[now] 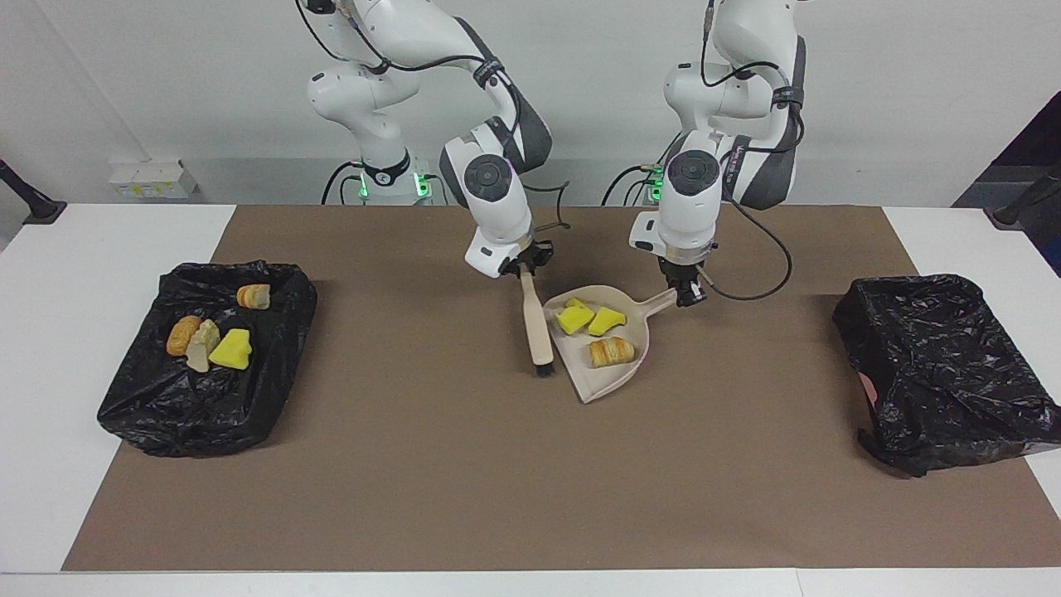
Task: Sweep and dump trash in bin
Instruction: 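Carry the loaded dustpan toward the left bag while the right gripper withdraws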
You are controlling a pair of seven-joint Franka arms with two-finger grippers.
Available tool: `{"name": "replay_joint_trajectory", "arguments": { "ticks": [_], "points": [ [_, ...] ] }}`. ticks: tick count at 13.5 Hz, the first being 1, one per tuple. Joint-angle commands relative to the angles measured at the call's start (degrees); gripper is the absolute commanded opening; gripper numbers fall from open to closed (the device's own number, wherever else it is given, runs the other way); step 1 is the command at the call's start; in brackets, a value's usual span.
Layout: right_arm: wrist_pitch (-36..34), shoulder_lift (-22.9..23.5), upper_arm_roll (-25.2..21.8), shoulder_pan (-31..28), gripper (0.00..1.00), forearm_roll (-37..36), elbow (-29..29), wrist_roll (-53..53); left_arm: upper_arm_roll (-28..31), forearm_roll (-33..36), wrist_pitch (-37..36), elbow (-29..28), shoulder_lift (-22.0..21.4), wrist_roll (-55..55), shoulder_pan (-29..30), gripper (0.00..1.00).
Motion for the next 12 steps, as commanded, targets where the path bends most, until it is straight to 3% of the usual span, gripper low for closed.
{"name": "replay_joint_trajectory", "arguments": {
  "ticks": [1,4,8,12],
  "points": [
    [0.39,0.48,-0.02,2.79,0.0,2.83,3.32,3.39,0.57,-0.21,-0.35,-1.46,-1.59,-2.44,-0.29,0.0],
    [-7.31,-0.39,-0.72,2.63,0.0,0.99,6.49,3.33,0.65,-1.25,-0.44,-0.93,-1.59,-9.55,1.72,0.0],
    [-17.61,-4.34,-0.82,2.01,0.0,-8.05,7.65,7.96,0.74,-4.94,-2.54,-0.67,-4.22,-10.27,5.33,0.0],
    [-15.45,-7.25,-0.37,6.48,0.0,-9.83,4.4,17.27,0.92,-9.68,-5.88,0.03,-8.27,-9.92,9.81,0.0]
  ]
}}
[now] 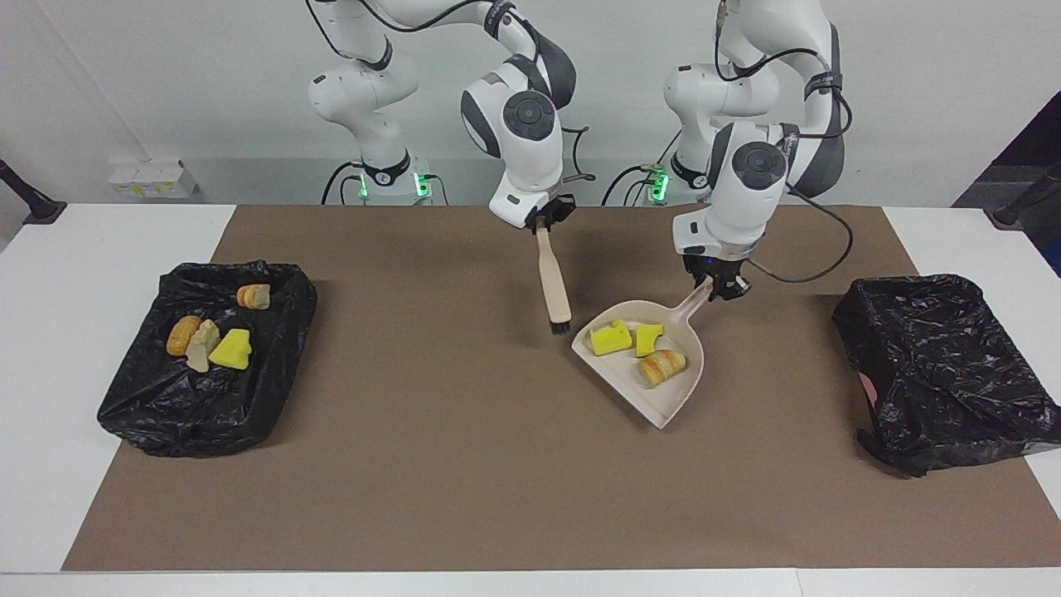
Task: Sweep and dump trash in bin
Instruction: 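Carry the loaded dustpan toward the left bag while the right gripper withdraws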
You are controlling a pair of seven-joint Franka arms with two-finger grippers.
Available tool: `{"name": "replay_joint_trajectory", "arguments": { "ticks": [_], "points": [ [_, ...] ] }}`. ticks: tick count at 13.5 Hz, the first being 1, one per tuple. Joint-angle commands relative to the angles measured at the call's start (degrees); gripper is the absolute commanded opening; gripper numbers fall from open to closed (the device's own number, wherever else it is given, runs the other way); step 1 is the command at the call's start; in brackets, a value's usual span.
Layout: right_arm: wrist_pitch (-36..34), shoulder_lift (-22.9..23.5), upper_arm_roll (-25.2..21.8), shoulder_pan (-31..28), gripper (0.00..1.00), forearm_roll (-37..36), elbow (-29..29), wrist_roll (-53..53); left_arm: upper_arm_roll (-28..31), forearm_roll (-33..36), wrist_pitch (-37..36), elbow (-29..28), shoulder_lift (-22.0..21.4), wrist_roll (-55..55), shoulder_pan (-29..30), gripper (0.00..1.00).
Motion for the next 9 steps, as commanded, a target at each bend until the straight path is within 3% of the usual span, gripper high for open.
{"name": "replay_joint_trajectory", "arguments": {
  "ticks": [1,4,9],
  "points": [
    [3.19,-2.25,0.53,3.56,0.0,-1.57,-3.5,6.55,-0.06,-3.0,-4.8,0.82,-3.6,-0.29,3.04,0.0],
    [8.63,-1.46,0.62,9.0,0.0,-3.06,-6.66,11.91,0.03,-3.09,-11.48,4.25,-3.87,-0.55,9.79,0.0],
    [19.28,3.11,0.71,12.88,0.0,-3.59,-8.96,20.46,0.38,-3.0,-13.78,12.06,-2.82,-0.91,21.31,0.0]
  ]
}}
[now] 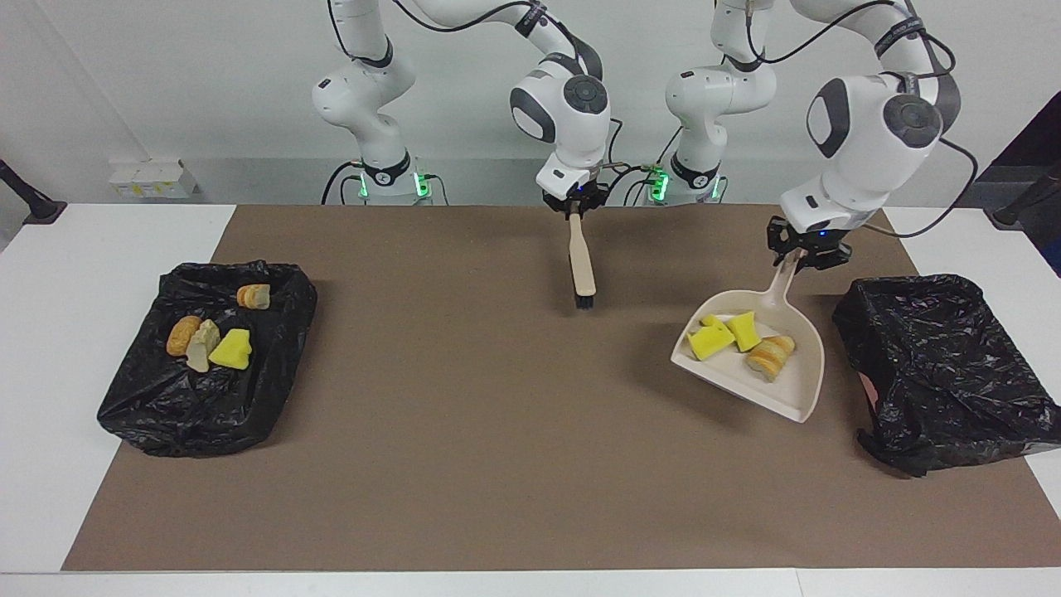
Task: Sweep and dump trash in bin
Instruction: 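Carry the loaded dustpan toward the left bag while the right gripper withdraws, then tip the dustpan over the left bag with the left gripper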
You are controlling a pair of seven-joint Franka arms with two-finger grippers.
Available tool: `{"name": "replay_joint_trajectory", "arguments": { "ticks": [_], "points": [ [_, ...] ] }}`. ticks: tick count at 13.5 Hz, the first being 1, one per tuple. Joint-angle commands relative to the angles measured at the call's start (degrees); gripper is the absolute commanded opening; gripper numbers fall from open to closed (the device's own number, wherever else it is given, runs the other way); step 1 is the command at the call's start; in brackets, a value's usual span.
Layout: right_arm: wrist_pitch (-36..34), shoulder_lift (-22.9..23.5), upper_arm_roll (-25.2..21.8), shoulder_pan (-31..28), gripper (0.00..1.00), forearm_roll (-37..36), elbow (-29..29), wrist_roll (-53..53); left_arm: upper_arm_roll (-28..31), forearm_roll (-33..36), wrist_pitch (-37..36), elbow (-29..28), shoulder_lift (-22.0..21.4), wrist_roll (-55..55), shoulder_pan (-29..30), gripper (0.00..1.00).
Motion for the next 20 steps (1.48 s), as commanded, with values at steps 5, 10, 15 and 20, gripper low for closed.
{"name": "replay_joint_trajectory", "arguments": {
  "ticks": [5,10,15,20],
  "points": [
    [3.08,1.78,0.04,0.65,0.0,-1.11,-0.28,1.38,-0.49,-0.09,-2.65,12.5,4.99,-0.01,16.2,0.0],
    [-4.53,1.95,-0.13,0.3,1.0,-1.55,4.09,1.56,-0.05,20.19,-3.98,23.66,13.95,5.57,19.19,0.0],
    [-17.46,-6.72,-0.66,-6.01,1.0,-5.15,8.86,-7.99,0.12,38.04,-3.62,27.11,15.81,21.24,19.03,0.0],
    [-25.65,-8.85,-0.93,-14.88,1.0,-9.37,16.32,-22.83,-0.49,50.7,-0.63,26.94,16.08,28.18,16.04,0.0]
  ]
}}
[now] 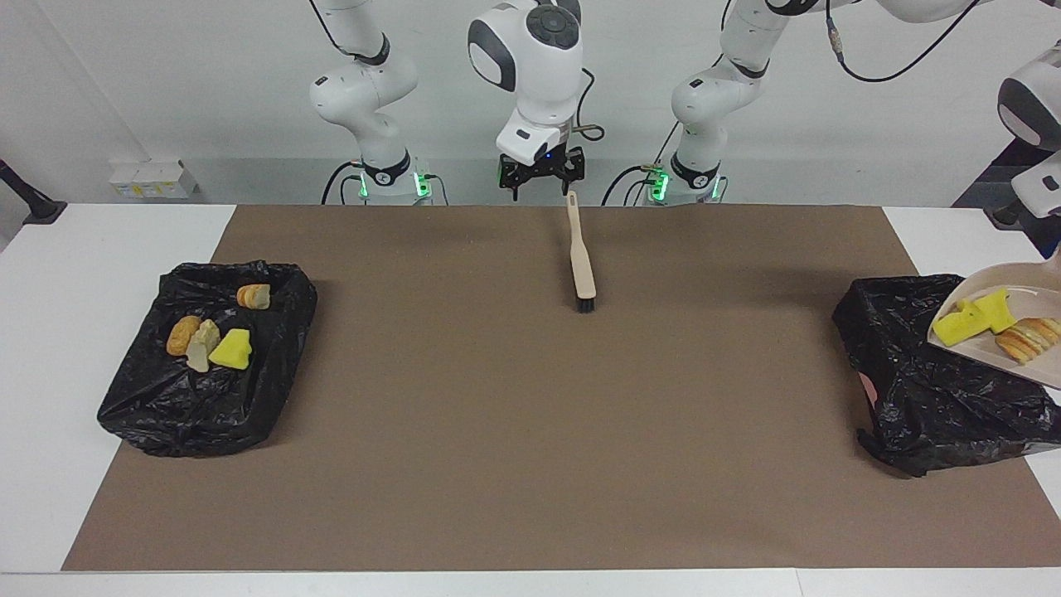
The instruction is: Sweep and dump trash in bin
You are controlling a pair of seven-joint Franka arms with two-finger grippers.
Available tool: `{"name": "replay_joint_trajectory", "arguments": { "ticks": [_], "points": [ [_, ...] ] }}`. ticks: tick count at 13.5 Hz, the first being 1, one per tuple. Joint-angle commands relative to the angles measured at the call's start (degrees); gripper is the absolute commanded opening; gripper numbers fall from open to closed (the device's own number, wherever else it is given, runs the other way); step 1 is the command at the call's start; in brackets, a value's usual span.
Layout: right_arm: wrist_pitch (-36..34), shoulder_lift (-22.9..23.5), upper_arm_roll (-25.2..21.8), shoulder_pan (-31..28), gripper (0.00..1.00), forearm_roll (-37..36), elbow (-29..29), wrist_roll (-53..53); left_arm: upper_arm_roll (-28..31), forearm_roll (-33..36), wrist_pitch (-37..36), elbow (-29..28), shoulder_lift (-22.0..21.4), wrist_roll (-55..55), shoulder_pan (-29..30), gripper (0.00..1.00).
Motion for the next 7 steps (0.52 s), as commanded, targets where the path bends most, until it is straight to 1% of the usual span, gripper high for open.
{"name": "replay_joint_trajectory", "arguments": {
  "ticks": [1,4,5,7],
  "points": [
    [-2.93,-0.04,0.37,-6.34,1.0,-1.34,3.85,-10.01,0.45,5.49,0.98,1.6,0.9,4.77,-1.42,0.0],
    [-6.27,-0.92,-1.47,-14.25,1.0,-1.51,7.19,-20.13,0.54,9.54,-0.59,1.25,0.99,4.87,-2.65,0.0],
    [-8.02,-0.92,-2.7,-16.19,1.0,-2.12,8.68,-23.03,0.45,11.99,-1.12,1.25,1.08,4.96,-3.7,0.0],
    [-10.05,-0.92,-6.03,-19.19,1.0,-2.48,10.79,-26.12,0.54,13.85,-2.09,1.33,1.16,4.96,-4.15,0.0]
  ]
}}
